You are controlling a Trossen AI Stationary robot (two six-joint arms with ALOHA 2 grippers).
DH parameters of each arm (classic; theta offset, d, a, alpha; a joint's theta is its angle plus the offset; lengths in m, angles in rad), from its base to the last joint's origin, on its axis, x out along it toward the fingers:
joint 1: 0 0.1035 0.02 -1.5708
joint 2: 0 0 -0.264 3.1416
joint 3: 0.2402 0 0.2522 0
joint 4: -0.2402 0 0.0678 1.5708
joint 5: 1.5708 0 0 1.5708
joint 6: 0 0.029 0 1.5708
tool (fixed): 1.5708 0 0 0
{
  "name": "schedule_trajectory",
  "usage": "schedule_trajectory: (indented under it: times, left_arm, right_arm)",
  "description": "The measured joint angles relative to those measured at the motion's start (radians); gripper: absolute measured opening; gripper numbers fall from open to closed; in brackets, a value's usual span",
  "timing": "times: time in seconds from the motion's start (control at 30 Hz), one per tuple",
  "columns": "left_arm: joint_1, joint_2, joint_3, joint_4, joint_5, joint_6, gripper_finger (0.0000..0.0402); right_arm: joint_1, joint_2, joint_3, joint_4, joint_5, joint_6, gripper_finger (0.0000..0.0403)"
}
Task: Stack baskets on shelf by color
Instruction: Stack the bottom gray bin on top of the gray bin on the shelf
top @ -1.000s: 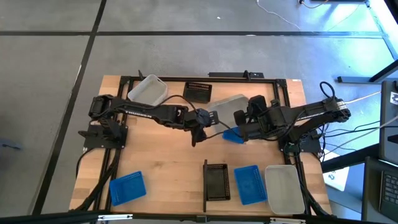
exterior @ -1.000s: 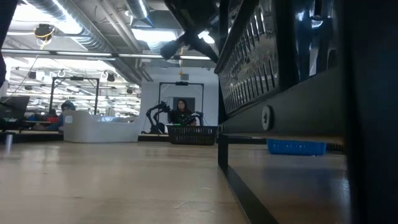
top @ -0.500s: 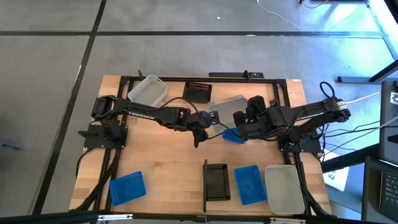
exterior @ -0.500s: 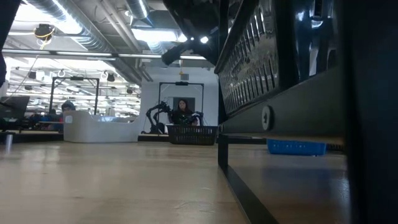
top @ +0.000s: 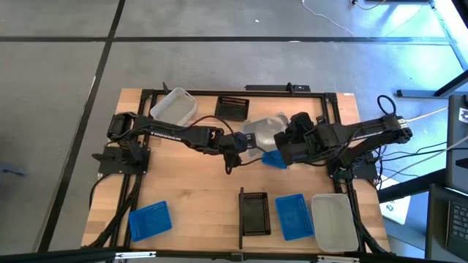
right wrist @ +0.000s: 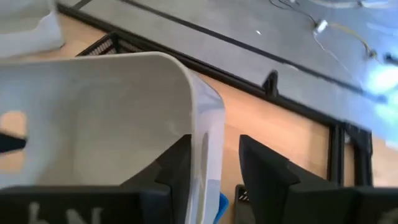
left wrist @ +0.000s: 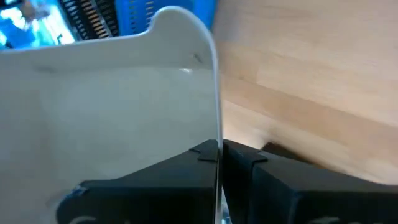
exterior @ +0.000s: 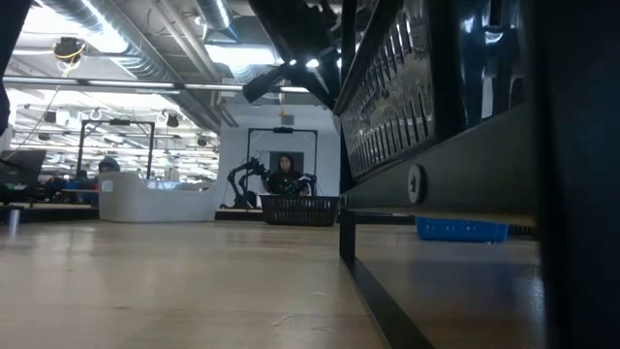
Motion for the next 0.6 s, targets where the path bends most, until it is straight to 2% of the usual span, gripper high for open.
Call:
schedule_trajectory:
  times: [0.1, 0.27, 0.6]
  left_arm:
    - [0.001, -0.008, 0.001, -0.012, 0.0, 0.067, 0.0]
    - [0.001, -0.02, 0.0, -0.041, 0.004, 0.144, 0.0]
    - [0.001, -0.048, 0.0, -0.18, -0.004, 0.1, 0.0]
  right_arm:
    - [0.001, 0.002, 0.06, 0.0, -0.001, -0.116, 0.0129]
    - [0.001, 0.0, 0.15, -0.011, 0.007, -0.213, 0.0126]
    - [0.001, 0.0, 0.218, -0.021, 0.007, -0.27, 0.0126]
